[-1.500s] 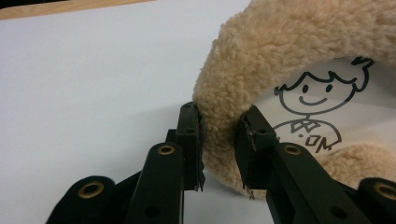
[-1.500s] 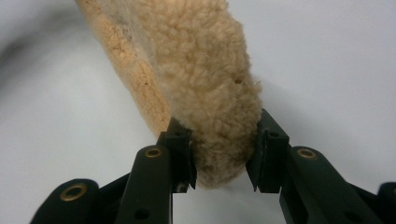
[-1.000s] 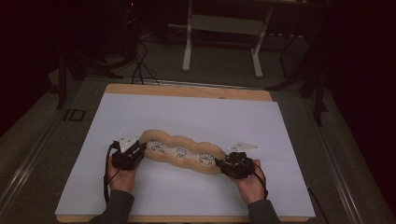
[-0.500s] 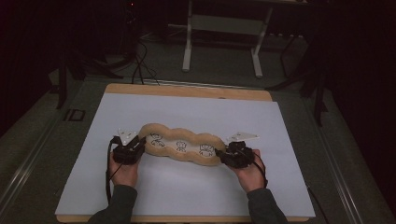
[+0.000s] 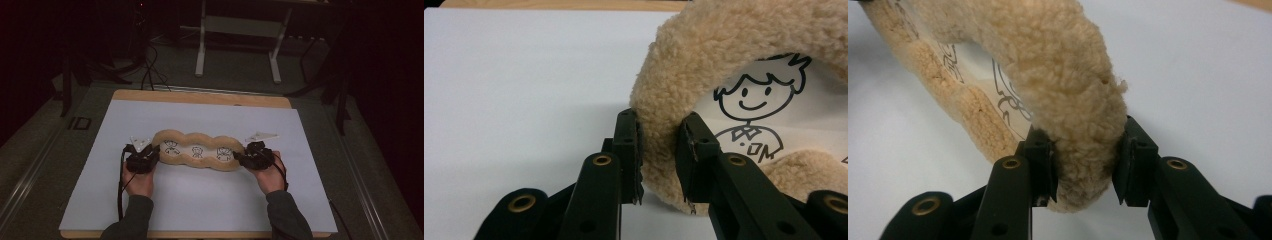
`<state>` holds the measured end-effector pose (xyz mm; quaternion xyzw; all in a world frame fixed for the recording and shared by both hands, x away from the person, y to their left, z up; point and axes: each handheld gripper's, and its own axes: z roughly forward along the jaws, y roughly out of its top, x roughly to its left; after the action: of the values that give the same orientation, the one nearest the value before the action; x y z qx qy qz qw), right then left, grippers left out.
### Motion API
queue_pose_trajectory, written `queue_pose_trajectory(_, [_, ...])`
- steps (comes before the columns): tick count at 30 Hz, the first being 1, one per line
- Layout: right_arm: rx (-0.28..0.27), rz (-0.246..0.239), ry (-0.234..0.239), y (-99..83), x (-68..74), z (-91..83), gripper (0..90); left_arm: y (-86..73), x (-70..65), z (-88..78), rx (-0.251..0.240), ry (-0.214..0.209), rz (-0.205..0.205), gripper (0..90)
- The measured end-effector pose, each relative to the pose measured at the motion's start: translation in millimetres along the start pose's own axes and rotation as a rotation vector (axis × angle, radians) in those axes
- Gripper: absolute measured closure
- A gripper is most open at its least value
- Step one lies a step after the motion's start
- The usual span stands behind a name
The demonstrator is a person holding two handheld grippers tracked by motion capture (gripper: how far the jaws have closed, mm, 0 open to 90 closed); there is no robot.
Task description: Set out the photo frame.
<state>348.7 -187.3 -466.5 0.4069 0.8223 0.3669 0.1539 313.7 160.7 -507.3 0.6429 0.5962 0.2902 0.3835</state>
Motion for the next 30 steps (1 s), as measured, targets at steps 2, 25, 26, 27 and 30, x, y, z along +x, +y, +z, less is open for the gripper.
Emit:
queue_pose_trajectory(2, [0.012,0.008,-0.007,-1.2,-3.3,6.9,63.8,-3.1,-2.9,0.5,0.003,0.019,-0.004,74.1])
queue_pose_trajectory(25, [0.019,0.097,-0.035,-3.5,-12.2,16.3,59.1,-6.6,-11.7,-8.9,0.009,0.023,-0.009,73.7])
queue_pose_trajectory(26, [0.02,0.099,-0.035,-3.5,-11.8,16.0,59.1,-6.9,-11.3,-8.5,0.01,0.021,-0.011,73.7])
queue_pose_trajectory(27, [0.024,0.101,-0.035,-3.2,-11.2,15.4,59.1,-6.9,-11.4,-8.8,0.012,0.021,-0.011,73.8])
queue_pose_trajectory(30, [0.027,0.109,-0.034,-3.3,-11.2,15.1,58.9,-7.2,-11.5,-9.7,0.016,0.019,-0.012,73.8])
